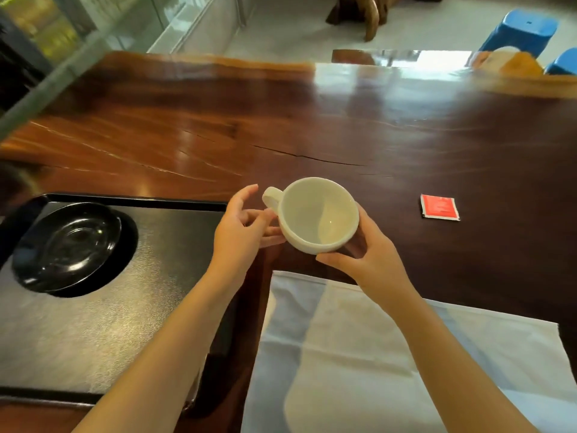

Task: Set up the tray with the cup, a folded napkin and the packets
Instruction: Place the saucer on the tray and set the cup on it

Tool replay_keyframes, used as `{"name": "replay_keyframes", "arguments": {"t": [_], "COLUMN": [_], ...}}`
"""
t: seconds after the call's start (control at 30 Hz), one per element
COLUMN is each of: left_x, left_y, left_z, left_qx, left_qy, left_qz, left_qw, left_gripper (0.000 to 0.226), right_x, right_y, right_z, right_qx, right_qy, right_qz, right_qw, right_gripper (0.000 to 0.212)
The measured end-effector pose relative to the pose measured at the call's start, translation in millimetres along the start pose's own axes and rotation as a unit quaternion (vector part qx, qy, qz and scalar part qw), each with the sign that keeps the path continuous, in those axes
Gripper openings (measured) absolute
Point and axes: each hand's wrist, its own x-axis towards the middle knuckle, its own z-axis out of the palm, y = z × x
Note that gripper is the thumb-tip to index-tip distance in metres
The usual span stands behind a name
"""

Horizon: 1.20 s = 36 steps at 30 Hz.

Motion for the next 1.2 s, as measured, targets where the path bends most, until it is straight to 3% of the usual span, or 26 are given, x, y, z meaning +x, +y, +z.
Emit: {"name": "replay_keyframes", "arguments": {"t": [0.17,0.57,0.87,1.2], "left_x": [1,17,38,52], "left_y": [13,9,-2,-22], "left_z": [-54,-225,-325,-348], "left_qx": [0.021,0.032,0.112,0.113], "left_qy": [0.048,0.237,0.23,0.228], "left_qz": [0.011,0.0,-0.005,-0.035], "left_qw": [0.999,0.971,0.967,0.966], "left_gripper": [0.011,0.015,0.019,0.02], "right_x": [11,54,78,82], "right_y": [-22,-44,-56,-52], "right_z": [47,226,312,337], "right_qx": [-0.007,-0.033,-0.052,-0.092], "right_qy": [-0.054,-0.154,-0.216,-0.217], "right_qz": [-0.039,-0.078,-0.083,-0.039], "right_qw": [0.998,0.984,0.971,0.971], "right_gripper": [0.078,0.085,0.085,0.09]}}
